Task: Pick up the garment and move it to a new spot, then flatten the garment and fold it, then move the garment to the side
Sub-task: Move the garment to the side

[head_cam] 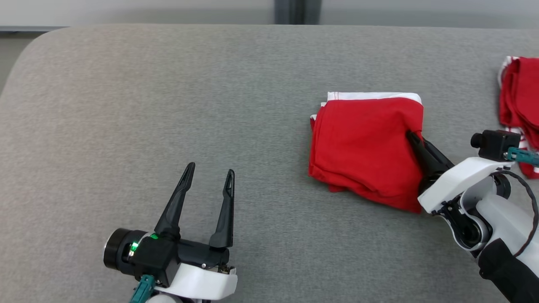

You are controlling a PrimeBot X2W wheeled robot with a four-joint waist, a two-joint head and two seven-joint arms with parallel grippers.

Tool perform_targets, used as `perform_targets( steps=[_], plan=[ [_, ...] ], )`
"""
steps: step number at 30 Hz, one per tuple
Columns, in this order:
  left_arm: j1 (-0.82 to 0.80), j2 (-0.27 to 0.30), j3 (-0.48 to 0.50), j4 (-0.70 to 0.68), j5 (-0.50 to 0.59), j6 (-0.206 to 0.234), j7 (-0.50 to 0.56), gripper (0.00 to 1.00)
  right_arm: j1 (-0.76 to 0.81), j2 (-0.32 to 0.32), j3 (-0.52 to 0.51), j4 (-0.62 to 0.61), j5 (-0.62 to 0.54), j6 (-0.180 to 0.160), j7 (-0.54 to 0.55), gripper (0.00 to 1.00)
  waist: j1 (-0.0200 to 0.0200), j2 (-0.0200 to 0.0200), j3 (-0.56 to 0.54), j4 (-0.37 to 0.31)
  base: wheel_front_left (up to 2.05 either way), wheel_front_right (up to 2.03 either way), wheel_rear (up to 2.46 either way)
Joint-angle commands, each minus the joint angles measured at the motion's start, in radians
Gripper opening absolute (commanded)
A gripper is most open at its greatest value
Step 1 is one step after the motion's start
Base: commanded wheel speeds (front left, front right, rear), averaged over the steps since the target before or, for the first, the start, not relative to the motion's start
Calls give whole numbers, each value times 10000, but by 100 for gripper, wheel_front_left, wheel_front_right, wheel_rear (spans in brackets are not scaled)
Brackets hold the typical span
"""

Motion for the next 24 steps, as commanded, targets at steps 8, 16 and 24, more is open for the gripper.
perform_targets(
  steps=[8, 16, 24],
  plan=[
    [-339, 36, 185, -166, 390, -287, -39, 100, -549, 99, 263, -224, -798, 0, -245, 0, 0, 0, 173, -1372, 0, 0, 0],
    [-534, 38, 368, -118, 693, -541, -39, 100, -388, 269, -300, -795, -1569, 0, -235, 0, 0, 0, 407, -2476, 0, 0, 0],
    [-593, 46, 494, -29, 979, -771, -39, 100, -159, 447, -531, -1102, -2040, 0, -230, 0, 0, 0, 535, -3357, 0, 0, 0]
  ],
)
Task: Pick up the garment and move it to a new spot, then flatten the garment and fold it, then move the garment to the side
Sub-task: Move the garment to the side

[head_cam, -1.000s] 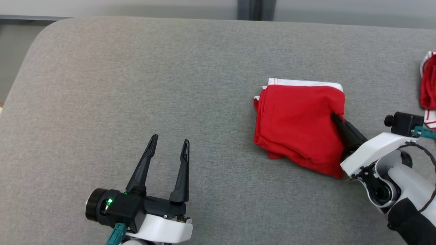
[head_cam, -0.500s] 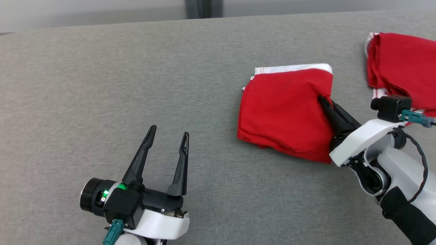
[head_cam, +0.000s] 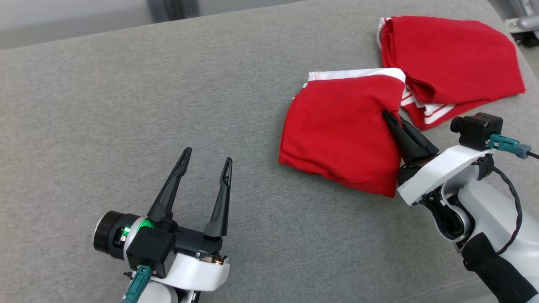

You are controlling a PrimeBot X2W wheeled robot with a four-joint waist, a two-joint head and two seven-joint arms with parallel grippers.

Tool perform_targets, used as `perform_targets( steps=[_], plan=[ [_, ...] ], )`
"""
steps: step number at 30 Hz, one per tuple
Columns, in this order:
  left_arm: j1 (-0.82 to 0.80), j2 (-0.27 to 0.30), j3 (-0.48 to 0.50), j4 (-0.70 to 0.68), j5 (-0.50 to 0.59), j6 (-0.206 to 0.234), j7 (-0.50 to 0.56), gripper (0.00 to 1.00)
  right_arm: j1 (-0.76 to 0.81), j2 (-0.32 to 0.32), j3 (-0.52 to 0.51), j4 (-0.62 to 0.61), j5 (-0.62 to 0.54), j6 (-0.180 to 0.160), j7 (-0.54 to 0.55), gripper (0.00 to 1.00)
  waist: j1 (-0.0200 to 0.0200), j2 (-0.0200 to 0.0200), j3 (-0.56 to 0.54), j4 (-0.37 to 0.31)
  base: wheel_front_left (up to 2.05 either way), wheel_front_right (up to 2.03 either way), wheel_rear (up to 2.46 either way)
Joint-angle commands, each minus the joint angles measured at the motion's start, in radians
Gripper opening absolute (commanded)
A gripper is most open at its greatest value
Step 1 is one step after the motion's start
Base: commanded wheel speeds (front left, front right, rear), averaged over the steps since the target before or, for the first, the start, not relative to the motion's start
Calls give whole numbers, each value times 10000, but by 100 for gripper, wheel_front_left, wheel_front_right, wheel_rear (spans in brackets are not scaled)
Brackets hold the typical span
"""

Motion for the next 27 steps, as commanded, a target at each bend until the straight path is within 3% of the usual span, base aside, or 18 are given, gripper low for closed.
perform_targets(
  steps=[1, 14, 20, 27],
  plan=[
    [-138, 52, 50, 9, 109, -43, -39, 100, 76, 9, -39, -48, -91, 0, -51, 0, 0, 0, 58, -255, 0, 0, 0],
    [-297, 149, 113, -31, 429, -311, -39, 100, -156, 94, -225, -172, -539, 0, -51, 0, 0, 0, 455, -880, 0, 0, 0],
    [-669, 145, -98, -124, 564, -470, -39, 100, -1038, -676, 74, -106, -1192, 0, -53, 0, 0, 0, 1071, -626, 0, 0, 0],
    [-1098, 154, -400, -339, 750, -626, -39, 100, -2218, -2018, 225, -114, -1553, -2, -53, 0, 0, 0, 1707, -182, 0, 0, 0]
  ],
)
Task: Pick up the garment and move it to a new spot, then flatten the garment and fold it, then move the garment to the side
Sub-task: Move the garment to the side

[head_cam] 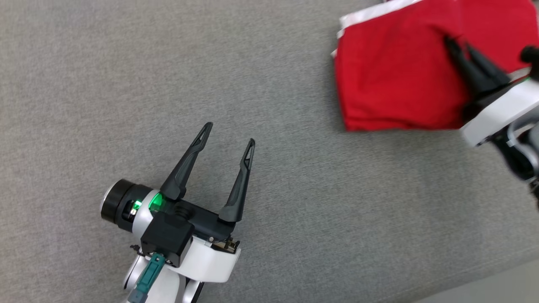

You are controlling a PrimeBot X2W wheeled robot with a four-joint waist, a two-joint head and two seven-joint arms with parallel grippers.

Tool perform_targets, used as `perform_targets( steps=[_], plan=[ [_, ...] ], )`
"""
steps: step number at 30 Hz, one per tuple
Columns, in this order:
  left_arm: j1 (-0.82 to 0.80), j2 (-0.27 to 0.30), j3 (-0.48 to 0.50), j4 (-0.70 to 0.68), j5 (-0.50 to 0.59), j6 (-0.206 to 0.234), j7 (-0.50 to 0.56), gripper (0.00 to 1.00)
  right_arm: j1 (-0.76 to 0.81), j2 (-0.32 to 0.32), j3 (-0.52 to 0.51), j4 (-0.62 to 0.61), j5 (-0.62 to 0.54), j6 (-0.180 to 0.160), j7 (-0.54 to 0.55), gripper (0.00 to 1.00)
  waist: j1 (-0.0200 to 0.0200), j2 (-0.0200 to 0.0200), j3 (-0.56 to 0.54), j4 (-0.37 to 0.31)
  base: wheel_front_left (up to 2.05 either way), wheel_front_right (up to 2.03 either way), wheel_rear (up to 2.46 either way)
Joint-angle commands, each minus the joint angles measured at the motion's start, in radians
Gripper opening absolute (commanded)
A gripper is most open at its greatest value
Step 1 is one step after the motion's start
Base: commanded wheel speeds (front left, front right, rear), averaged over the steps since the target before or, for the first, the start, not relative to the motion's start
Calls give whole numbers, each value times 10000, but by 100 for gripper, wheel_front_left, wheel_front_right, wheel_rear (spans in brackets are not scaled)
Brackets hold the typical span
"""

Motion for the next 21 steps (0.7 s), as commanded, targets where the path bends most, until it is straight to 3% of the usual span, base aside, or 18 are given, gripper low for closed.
perform_targets(
  steps=[1, 9, 21],
  plan=[
    [-223, 65, -28, -109, 90, -28, -39, 100, -214, -261, 2, 43, -34, -4, -51, 0, 0, -1, 229, 222, 0, 0, 0],
    [-492, 128, -191, -553, 181, 42, -39, 100, -1098, -1764, 171, 48, 311, -4, -50, 0, 0, -1, 704, 481, 0, 0, 0],
    [-814, 372, -236, -695, 253, 76, -39, 100, -2220, -2751, 1209, 880, 280, -4, 553, 0, 0, -1, 1259, 543, 0, 0, 0]
  ],
)
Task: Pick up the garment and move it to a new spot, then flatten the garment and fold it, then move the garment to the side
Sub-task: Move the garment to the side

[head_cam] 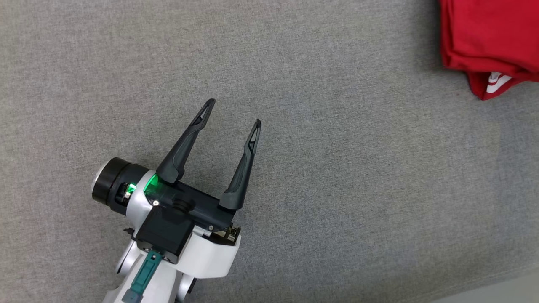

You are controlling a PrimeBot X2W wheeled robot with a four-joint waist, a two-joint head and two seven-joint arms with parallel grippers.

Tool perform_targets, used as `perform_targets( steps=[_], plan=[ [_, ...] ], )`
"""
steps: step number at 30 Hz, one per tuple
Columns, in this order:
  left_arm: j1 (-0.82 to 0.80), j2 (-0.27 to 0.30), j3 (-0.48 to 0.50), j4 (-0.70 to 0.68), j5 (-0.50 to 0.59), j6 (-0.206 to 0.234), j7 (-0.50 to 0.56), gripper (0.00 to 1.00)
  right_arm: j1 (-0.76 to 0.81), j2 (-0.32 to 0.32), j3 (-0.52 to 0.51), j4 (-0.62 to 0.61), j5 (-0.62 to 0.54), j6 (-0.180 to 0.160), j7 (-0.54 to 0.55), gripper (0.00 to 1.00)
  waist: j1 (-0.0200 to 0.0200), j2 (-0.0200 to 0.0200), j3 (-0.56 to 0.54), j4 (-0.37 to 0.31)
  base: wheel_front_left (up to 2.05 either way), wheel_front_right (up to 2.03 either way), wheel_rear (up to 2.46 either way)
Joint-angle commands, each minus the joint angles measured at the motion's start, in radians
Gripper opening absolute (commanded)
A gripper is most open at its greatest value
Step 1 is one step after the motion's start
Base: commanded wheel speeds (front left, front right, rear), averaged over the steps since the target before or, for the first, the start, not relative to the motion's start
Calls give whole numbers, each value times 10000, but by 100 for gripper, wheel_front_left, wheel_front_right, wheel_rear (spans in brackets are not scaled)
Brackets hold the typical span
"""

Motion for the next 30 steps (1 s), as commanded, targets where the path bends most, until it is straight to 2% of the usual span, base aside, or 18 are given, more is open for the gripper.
perform_targets(
  steps=[1, 6, 15, 16, 17, 20, 25, 27, 30],
  plan=[
    [-181, 94, -18, -37, 60, 32, -39, 100, -247, -97, 134, 207, -134, -4, 44, 0, 0, 0, 67, 23, 0, 0, 0],
    [-293, 169, -94, -35, 45, -8, -39, 100, -866, -35, 564, 1112, -533, -5, 52, 0, 0, 0, 187, 120, 0, 0, 0],
    [-449, 190, -245, -54, -34, 29, -39, 100, -1974, 439, 1240, 2885, -2478, -5, -331, 0, 0, 0, 354, 265, 0, 0, 0],
    [-458, 192, -265, -43, -44, 20, -39, 100, -2050, 509, 1306, 3045, -2682, -5, -379, 9, 0, 0, 365, 275, 0, 0, 0],
    [-465, 191, -289, -29, -56, 10, -39, 100, -2099, 601, 1327, 3223, -2839, -5, -416, 23, 0, 0, 368, 284, 0, 0, 0],
    [-529, 184, -342, -6, -93, 4, -39, 100, -2271, 821, 1353, 3696, -3360, -5, -489, 99, 0, 0, 350, 327, 0, 0, 0],
    [-567, 179, -377, 62, -145, 39, -39, 100, -3092, 926, 1054, 4473, -5410, -5, -568, 100, 0, 0, 200, 434, 0, 0, 0],
    [-549, 163, -370, 84, -187, 96, -39, 100, -3190, 1152, 315, 4031, -6185, -5, -570, 100, 0, 0, 93, 466, 0, 0, 0],
    [-463, 105, -363, 147, -296, 154, -39, 100, -2461, 1545, -1201, 2973, -6969, -5, -559, 100, 0, 0, -154, 548, 0, 0, 0]
  ],
)
